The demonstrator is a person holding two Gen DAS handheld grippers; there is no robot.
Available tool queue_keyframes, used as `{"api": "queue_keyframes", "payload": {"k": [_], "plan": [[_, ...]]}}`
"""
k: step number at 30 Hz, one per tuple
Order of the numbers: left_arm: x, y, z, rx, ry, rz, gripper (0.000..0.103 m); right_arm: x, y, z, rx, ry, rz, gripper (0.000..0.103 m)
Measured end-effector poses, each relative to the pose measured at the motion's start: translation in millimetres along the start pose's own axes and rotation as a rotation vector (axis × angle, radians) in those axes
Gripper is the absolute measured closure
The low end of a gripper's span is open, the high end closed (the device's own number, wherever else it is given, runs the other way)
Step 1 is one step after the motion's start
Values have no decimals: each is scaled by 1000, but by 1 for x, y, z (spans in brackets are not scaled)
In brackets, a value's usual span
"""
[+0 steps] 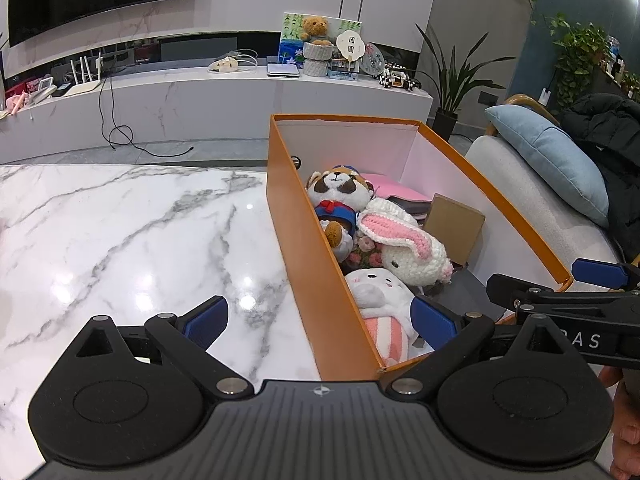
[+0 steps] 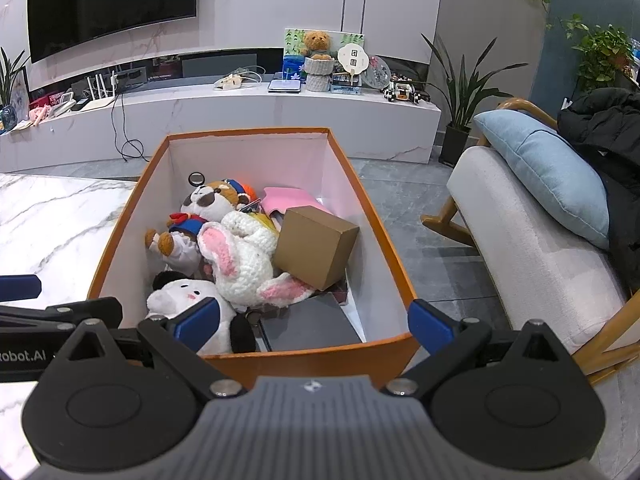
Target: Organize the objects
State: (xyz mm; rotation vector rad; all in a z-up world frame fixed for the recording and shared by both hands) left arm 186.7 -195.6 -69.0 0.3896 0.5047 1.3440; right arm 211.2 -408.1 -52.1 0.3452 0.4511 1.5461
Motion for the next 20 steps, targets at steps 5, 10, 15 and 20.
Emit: {"api": "queue_keyframes", "payload": {"k": [5,10,15,20], "plan": [[1,0,0,0,-1,0,0,1,0,-1,1,2,1,3],[2,0,0,-1,-3,1,0,2,0,-1,-1,2,2,3],[3,1,0,-2,-4,0,0,2,0,0,-2,4,3,3],[4,2,0,1,-8,-4,0,3,0,0,-4,4,3,3]]}}
Point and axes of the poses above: each gripper's, at about its wrist camera, not at the fingertips, and y roughly against the way its jaws point, x to its left, z to its top, the point moved 8 cm from there along -y, roughly the way its jaws point, and after that the axes turned 11 degrees about -x, right-handed, at the moved point
